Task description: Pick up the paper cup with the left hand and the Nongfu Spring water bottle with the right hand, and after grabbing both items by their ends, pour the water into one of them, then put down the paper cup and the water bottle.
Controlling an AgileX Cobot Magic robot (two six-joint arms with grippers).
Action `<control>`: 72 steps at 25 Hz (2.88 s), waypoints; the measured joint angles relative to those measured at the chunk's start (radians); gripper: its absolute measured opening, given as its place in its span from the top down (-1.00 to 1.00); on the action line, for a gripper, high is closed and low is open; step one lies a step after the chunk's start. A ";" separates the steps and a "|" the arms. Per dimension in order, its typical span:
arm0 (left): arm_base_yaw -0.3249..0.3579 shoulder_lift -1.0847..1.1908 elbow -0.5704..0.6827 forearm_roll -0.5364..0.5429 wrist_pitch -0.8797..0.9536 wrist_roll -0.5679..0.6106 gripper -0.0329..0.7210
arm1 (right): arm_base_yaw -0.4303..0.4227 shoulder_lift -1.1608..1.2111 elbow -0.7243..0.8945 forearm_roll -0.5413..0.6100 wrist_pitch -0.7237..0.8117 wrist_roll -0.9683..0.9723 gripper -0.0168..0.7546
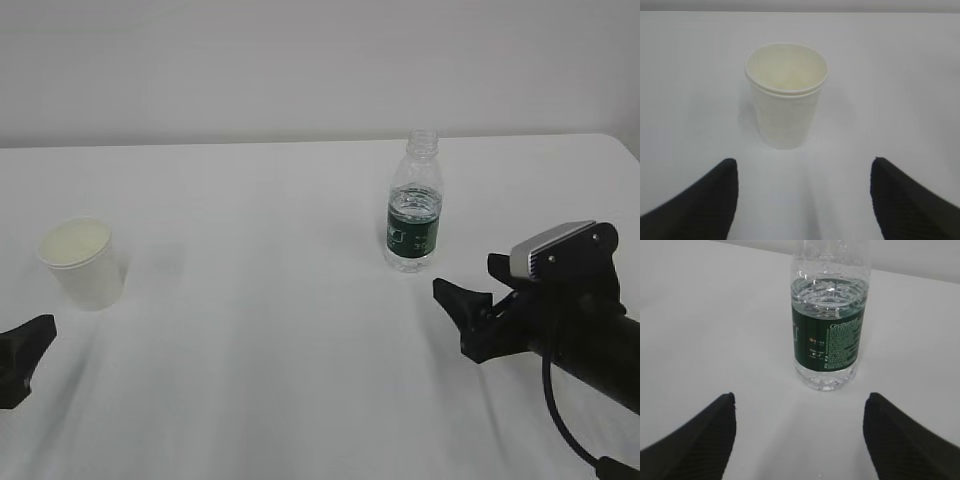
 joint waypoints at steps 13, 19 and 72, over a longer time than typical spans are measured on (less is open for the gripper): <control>0.000 0.041 -0.012 -0.010 0.000 0.000 -0.66 | 0.000 0.080 -0.081 0.002 0.000 0.003 -0.61; 0.000 0.084 -0.012 -0.010 0.000 0.000 -0.65 | 0.000 0.089 -0.104 0.022 0.000 0.003 -0.61; 0.000 0.088 -0.013 -0.012 0.000 -0.001 -0.64 | 0.000 0.275 -0.366 0.026 0.002 0.016 -0.58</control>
